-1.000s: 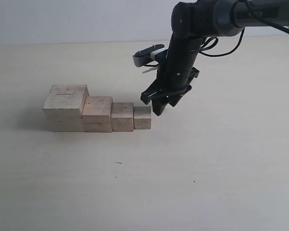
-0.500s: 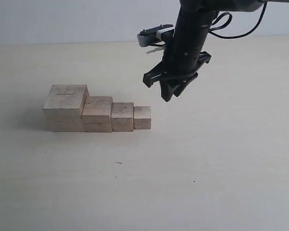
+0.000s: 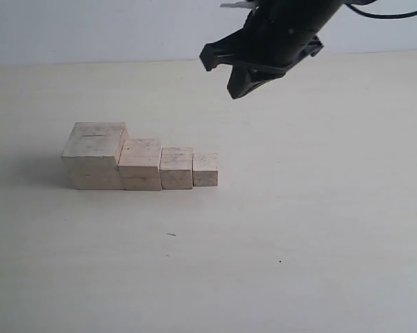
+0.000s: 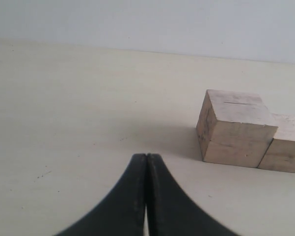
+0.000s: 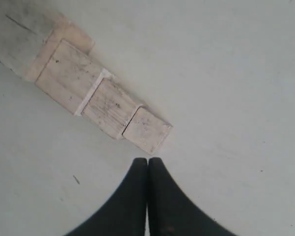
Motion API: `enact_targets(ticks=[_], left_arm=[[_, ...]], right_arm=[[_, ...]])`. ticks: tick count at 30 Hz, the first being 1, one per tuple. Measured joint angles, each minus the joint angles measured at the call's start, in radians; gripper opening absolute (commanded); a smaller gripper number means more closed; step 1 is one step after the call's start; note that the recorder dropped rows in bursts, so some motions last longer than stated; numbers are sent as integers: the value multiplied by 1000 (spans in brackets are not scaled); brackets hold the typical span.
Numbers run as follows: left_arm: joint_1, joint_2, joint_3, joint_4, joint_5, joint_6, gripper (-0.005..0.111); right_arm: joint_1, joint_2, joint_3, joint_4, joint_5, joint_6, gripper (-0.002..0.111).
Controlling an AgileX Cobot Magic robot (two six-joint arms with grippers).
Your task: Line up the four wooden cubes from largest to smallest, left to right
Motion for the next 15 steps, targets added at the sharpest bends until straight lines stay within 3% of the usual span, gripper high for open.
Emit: enact_targets(ticks=[7, 15], left_arm=[[0, 0, 0, 0, 0, 0, 0], [0, 0, 0, 0, 0, 0, 0]], right_arm=[[0, -363, 341, 6, -269, 18, 0], [0, -653, 420, 10, -218, 22, 0]])
